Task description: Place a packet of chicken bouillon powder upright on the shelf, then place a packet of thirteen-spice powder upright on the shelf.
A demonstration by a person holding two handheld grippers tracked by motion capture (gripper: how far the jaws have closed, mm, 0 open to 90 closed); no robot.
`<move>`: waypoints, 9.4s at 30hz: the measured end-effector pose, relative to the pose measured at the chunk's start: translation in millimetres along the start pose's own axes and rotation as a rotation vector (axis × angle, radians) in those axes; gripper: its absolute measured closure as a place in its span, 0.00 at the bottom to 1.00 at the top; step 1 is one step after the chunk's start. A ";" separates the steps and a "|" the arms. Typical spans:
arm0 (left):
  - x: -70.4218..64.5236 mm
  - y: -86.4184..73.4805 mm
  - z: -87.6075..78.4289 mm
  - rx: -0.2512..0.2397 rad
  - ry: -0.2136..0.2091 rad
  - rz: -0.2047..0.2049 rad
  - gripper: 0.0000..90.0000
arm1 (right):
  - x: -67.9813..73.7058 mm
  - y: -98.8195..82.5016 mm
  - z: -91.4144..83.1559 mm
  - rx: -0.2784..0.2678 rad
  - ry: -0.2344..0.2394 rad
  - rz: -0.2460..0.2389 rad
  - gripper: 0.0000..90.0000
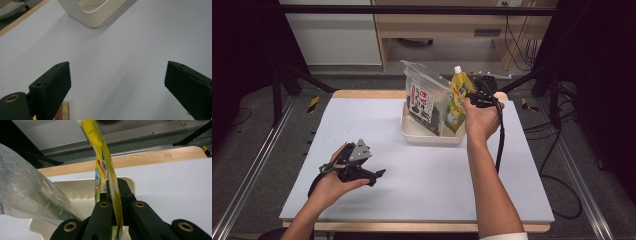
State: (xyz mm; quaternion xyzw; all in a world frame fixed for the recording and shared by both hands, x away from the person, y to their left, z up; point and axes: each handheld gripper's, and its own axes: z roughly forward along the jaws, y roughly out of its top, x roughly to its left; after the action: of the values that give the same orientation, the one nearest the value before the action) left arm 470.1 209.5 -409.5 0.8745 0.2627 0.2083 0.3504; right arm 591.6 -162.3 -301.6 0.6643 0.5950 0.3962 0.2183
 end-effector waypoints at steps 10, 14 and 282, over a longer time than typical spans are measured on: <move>-1.4 -0.3 2.4 0.006 -0.004 0.001 0.08 | 2.3 -10.7 9.3 0.009 -0.005 -0.035 1.00; -0.7 -1.4 2.7 0.006 -0.002 -0.002 0.07 | 7.9 -14.8 13.8 0.010 0.005 -0.065 1.00; 8.0 61.9 21.3 0.220 -0.002 0.256 0.13 | -23.1 6.5 -3.4 0.161 0.061 -0.221 0.76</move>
State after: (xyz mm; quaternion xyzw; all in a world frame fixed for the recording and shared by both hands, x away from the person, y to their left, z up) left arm 507.3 165.5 -377.6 0.9341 0.1702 0.2204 0.2236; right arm 593.5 -186.5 -300.8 0.5977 0.7008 0.3408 0.1882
